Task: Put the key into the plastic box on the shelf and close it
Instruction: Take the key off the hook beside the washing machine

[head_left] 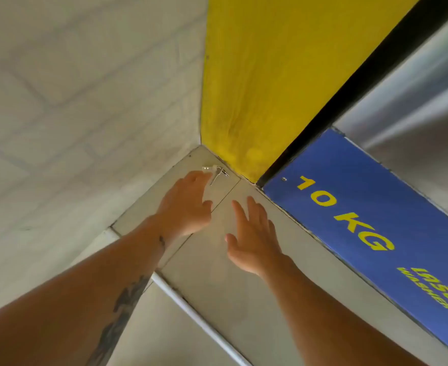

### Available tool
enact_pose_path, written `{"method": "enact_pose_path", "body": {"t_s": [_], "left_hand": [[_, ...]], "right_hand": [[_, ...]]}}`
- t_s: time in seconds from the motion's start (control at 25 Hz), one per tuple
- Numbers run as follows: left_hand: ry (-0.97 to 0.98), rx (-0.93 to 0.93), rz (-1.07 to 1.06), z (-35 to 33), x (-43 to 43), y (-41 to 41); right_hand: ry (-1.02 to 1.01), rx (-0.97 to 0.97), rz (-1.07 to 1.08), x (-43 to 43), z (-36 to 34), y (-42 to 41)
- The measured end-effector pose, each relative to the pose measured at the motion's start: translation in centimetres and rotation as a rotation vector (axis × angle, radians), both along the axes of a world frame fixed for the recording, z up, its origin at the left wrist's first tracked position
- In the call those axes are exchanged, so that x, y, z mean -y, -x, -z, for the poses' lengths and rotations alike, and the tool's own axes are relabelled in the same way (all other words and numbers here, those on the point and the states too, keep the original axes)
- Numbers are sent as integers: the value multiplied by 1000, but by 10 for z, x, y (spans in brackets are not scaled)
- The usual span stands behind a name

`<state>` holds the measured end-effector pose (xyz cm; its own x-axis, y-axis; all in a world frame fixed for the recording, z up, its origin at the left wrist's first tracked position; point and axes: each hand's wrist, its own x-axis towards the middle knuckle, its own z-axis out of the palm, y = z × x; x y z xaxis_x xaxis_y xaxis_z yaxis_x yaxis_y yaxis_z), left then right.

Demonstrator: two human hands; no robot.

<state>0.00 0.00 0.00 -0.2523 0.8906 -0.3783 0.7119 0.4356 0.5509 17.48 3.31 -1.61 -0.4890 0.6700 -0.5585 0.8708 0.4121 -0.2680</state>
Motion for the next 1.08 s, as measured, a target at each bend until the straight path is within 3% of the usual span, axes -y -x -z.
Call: {"method": "enact_pose_path", "body": {"t_s": [0.16,0.28,0.52,0.68,0.8,0.96,1.08], "left_hand": [[-125,-183,116,25,-31,1],[-114,-262,205,43,-42,-5],[-130,-394,195,54,-40,-11],[-122,-331,191,55,-31,-2],[-34,-120,-20,44,-30,4],[53,100,-231,-11,-7,8],[91,276,-406,-79,16,11]], "right_hand": [[-178,45,-64,2,35,0],[-264,21,-34,13,52,-2],[-360,-39,30,18,68,0],[-361,-34,24,18,70,-1],[-241,21,-18,13,60,-1],[73,148,-46,-11,5,0],[165,138,18,-7,-61,1]]}}
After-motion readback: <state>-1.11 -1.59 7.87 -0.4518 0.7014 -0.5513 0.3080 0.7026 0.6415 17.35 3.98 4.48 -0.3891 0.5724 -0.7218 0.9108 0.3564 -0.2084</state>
